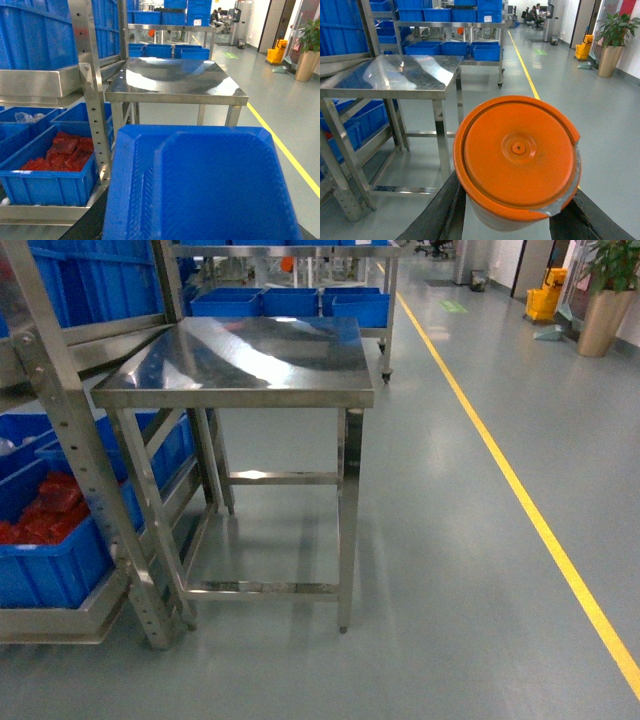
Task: Sort blue parts and orange caps into right shelf containers
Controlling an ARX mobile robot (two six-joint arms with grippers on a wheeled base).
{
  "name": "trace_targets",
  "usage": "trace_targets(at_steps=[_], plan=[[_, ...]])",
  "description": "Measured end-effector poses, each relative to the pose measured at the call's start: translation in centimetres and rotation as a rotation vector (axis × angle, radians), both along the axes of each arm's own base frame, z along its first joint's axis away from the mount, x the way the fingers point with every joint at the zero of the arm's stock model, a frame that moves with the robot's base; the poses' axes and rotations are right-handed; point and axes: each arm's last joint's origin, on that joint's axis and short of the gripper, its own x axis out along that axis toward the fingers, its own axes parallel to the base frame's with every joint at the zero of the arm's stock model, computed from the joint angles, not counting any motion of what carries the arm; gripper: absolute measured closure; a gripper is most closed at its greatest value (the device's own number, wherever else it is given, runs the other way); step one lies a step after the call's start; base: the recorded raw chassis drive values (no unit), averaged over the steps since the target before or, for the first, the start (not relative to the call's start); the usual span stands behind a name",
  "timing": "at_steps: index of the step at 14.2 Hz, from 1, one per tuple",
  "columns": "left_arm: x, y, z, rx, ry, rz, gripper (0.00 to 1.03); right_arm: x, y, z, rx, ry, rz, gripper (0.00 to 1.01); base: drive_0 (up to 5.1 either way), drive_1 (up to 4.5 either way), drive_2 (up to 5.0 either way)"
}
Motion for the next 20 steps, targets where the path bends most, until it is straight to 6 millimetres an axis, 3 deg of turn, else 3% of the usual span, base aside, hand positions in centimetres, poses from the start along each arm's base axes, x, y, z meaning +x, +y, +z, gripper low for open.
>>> trace_targets(at_steps=[5, 8, 20], plan=[[0.00, 0.00, -0.04, 0.000, 0.005, 0.000, 0.60, 0.00, 0.00, 0.04, 0.000, -0.004, 0.000, 0.61, 0.0, 4.33, -4.3], [0.00, 0.00, -0.11, 0.000, 0.012, 0.000, 0.60, 0.00, 0.00, -0.04, 0.000, 0.005, 0.000, 0.61, 0.0, 0.00, 0.0], [0.00, 0.00, -0.04, 0.000, 0.004, -0.001, 0.60, 0.00, -0.01, -0.03, 0.000, 0.003, -0.002, 0.61, -4.8, 1.49, 3.4]])
